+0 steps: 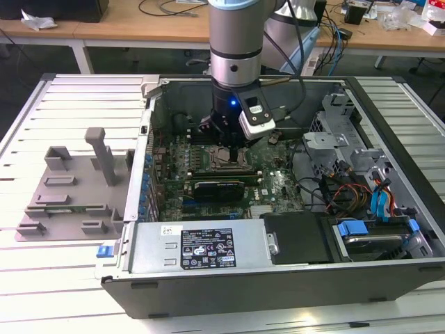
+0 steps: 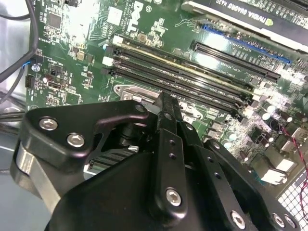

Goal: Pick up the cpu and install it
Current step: 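Install the second cpu locking lever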

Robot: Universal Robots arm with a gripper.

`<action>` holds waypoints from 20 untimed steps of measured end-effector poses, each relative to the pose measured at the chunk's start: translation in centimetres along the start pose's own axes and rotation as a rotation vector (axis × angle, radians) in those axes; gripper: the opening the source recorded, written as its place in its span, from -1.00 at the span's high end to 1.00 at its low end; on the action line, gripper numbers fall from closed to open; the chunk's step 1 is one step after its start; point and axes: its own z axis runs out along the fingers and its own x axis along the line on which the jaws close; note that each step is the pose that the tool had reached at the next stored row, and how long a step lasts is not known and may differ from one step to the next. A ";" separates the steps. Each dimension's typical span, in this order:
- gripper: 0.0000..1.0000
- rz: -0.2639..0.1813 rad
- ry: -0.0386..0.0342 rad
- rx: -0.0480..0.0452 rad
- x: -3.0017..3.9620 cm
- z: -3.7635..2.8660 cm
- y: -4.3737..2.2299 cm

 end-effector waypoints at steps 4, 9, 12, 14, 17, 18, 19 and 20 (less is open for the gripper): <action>0.79 -0.002 -0.0001 -0.0003 -0.05 0.02 -0.28; 0.79 -0.006 -0.0003 -0.0006 -0.16 0.06 -0.87; 0.79 -0.008 -0.0004 -0.0007 -0.20 0.07 -1.08; 0.79 -0.009 -0.0005 -0.0008 -0.22 0.08 -1.19; 0.79 -0.011 -0.0006 -0.0010 -0.25 0.10 -1.38; 0.79 -0.017 -0.0009 -0.0015 -0.25 0.10 -1.38; 0.79 -0.036 -0.0018 -0.0029 -0.25 0.13 -1.38; 0.79 -0.051 -0.0026 -0.0050 -0.25 0.18 -1.38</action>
